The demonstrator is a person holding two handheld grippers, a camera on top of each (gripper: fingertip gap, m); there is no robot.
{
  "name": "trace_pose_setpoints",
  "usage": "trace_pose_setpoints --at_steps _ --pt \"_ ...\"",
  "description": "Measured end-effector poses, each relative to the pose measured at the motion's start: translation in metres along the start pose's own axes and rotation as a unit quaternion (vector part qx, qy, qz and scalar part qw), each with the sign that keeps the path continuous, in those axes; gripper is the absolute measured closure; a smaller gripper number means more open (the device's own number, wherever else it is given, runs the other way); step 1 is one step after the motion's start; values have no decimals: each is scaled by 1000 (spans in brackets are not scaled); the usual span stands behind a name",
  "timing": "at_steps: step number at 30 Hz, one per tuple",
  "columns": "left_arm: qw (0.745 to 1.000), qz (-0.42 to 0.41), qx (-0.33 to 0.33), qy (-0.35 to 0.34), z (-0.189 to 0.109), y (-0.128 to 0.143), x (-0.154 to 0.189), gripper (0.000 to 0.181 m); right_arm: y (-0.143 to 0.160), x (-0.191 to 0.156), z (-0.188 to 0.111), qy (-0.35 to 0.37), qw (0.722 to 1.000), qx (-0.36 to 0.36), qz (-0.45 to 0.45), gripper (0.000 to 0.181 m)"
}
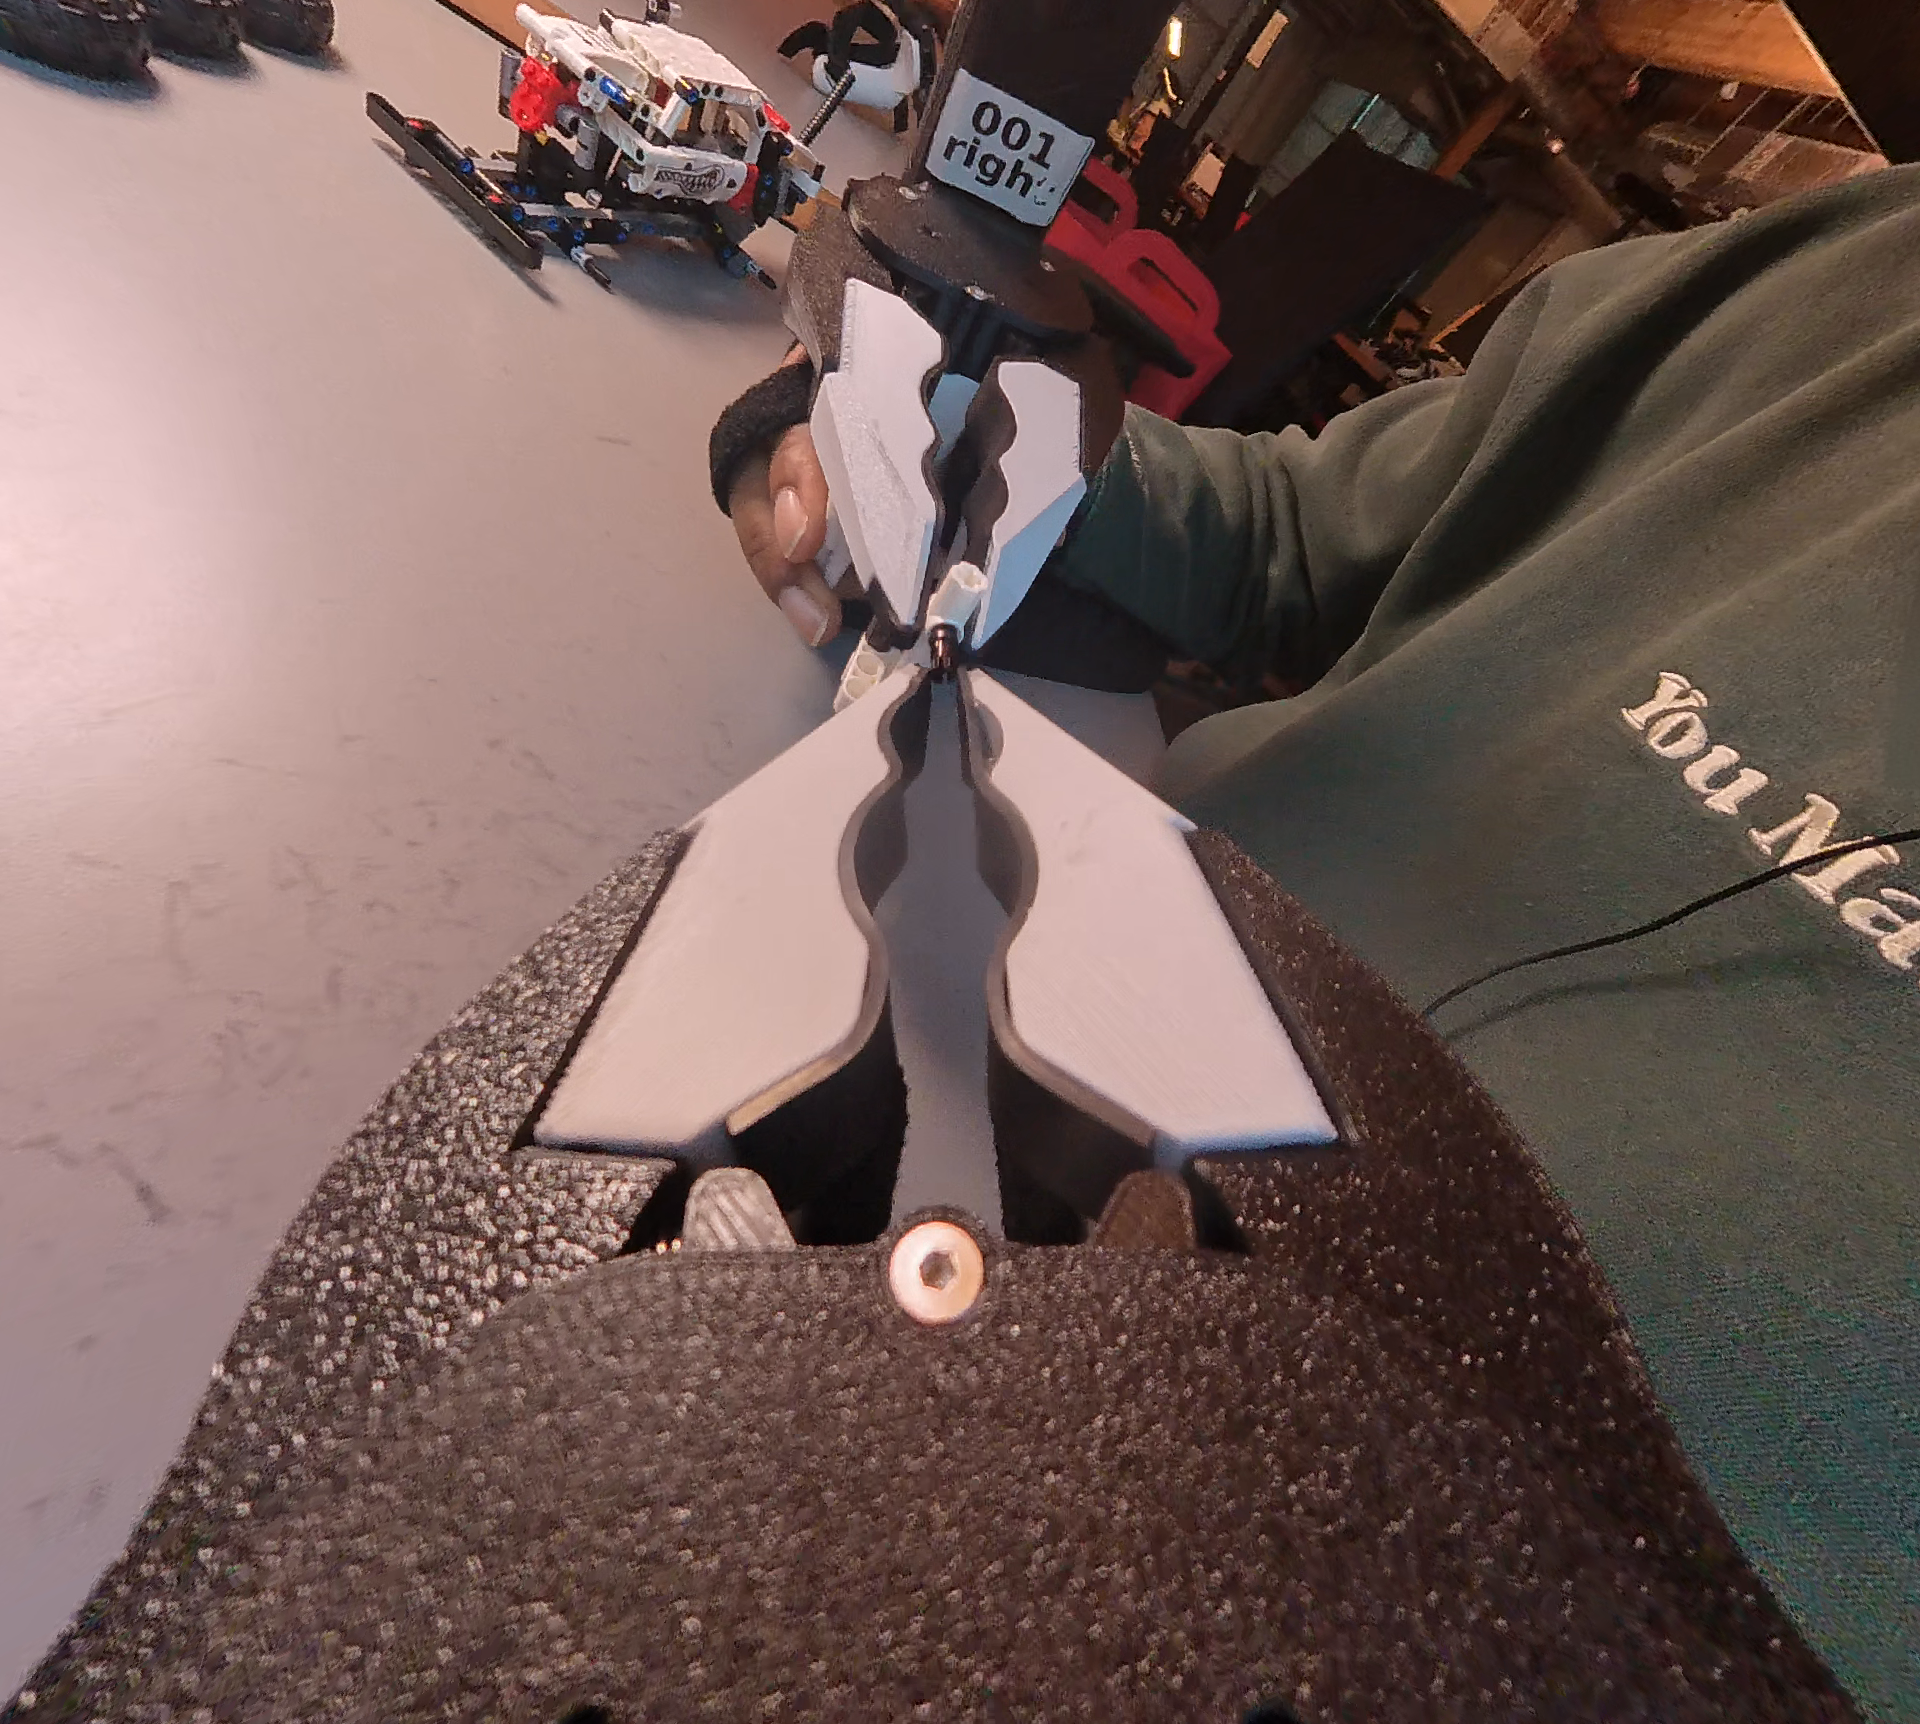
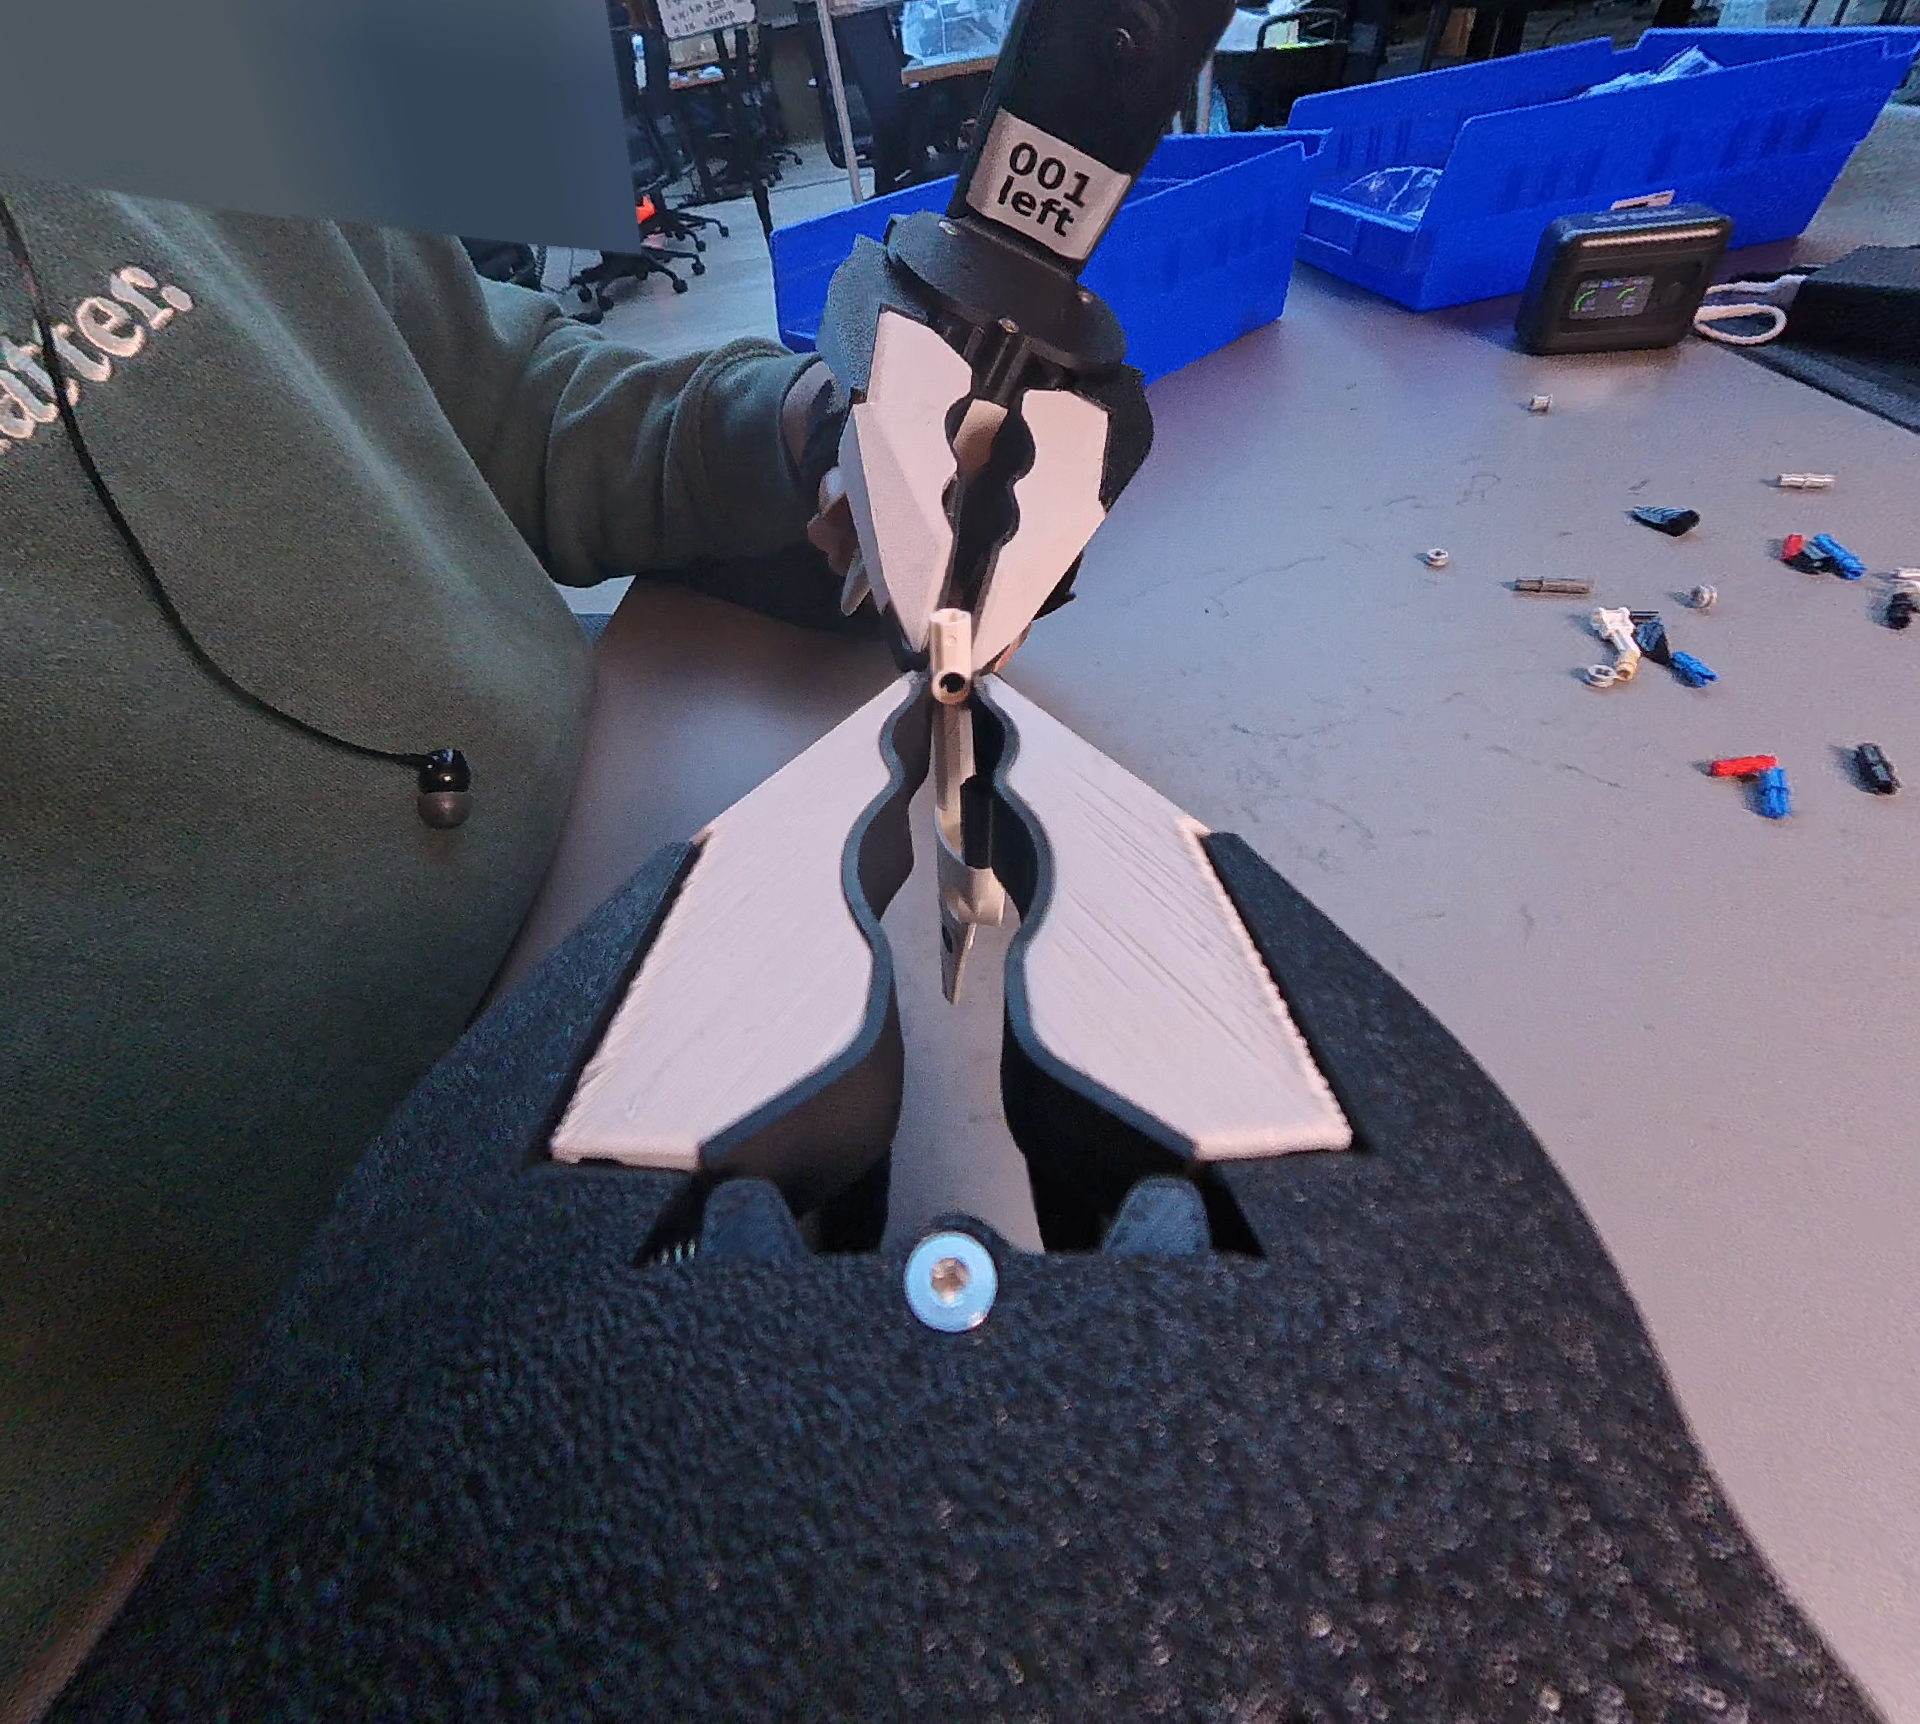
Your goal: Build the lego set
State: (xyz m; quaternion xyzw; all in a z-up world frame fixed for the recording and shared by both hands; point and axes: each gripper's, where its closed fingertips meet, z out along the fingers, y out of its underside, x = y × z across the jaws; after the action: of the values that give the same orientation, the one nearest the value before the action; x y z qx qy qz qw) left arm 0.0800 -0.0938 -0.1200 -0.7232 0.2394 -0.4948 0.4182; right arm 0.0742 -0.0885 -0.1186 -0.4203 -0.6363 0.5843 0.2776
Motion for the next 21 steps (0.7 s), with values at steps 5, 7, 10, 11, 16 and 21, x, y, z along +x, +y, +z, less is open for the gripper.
trace_pose_setpoints --at_steps 5,7,10,11,16,21 --pt "1000 9 -4 -13 -1 2 -2 177 3 1 1 3 1000 -7 1 174" --pt "1000 8 -3 -14 -1 2 -3 177 3 2 1 4 1000 -7 1 174" --pt "1000 11 -1 -17 -1 1 -3 175 5 2 1 6 1000 -13 -3 175" --pt "1000 11 -1 -16 -1 1 -3 175 5 2 1 6 1000 -12 -3 175" --pt "1000 11 -1 -20 -1 1 -4 177 6 2 1 7 1000 -16 -5 175" --pt "1000 18 -9 -19 2 2 -2 178 15 -1 6 5 999 -47 -15 175"
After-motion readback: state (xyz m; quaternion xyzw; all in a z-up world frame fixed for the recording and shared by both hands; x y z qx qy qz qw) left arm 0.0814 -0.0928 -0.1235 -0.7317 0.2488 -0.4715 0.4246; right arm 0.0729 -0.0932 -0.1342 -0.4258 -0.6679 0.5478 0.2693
